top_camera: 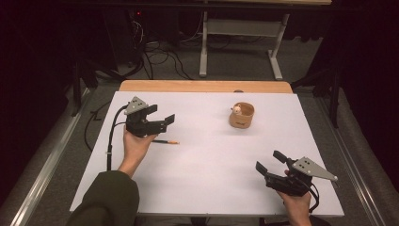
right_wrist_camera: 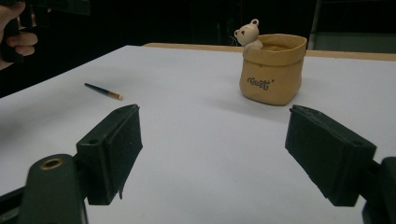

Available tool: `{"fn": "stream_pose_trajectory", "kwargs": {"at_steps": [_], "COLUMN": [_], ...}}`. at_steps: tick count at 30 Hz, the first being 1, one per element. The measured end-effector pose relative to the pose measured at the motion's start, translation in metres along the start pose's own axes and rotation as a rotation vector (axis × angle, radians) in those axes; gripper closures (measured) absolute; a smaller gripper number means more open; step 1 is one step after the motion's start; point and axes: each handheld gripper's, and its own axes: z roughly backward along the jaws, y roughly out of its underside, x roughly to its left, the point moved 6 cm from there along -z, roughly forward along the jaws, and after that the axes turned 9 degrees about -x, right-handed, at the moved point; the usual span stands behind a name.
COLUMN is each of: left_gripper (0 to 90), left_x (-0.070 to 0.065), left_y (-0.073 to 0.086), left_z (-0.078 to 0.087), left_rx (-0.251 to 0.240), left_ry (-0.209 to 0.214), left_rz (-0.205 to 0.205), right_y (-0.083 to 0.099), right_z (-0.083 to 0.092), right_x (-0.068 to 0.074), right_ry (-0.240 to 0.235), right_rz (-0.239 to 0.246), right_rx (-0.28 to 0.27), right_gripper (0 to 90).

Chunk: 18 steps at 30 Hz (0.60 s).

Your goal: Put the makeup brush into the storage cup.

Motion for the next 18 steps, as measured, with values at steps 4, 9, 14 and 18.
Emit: {"fn": "stream_pose_trajectory", "kwargs": {"at_steps": [4, 9, 14, 18], "left_gripper": [17.9, 17.7, 17.7, 17.6], "left_x": [0.002, 0.005, 0.004, 0.004], "left_y": [0.003, 0.007, 0.005, 0.004], "left_z": [-0.005, -0.013, -0.016, -0.017], "left_rx": [0.010, 0.032, 0.047, 0.062], "left_ry": [-0.001, -0.008, -0.010, -0.007], "left_rz": [0.000, -0.007, -0.027, -0.035], "right_y": [0.000, 0.000, 0.000, 0.000], "right_z": [0.000, -0.001, 0.000, -0.001], "right_x": [0.000, 0.000, 0.000, 0.000], "right_ry": [0.001, 0.000, 0.002, 0.000], "right_rz": [0.001, 0.003, -0.001, 0.003], "right_rx": [0.001, 0.003, 0.005, 0.003], "right_gripper": [20.4, 20.4, 20.4, 20.4]}}
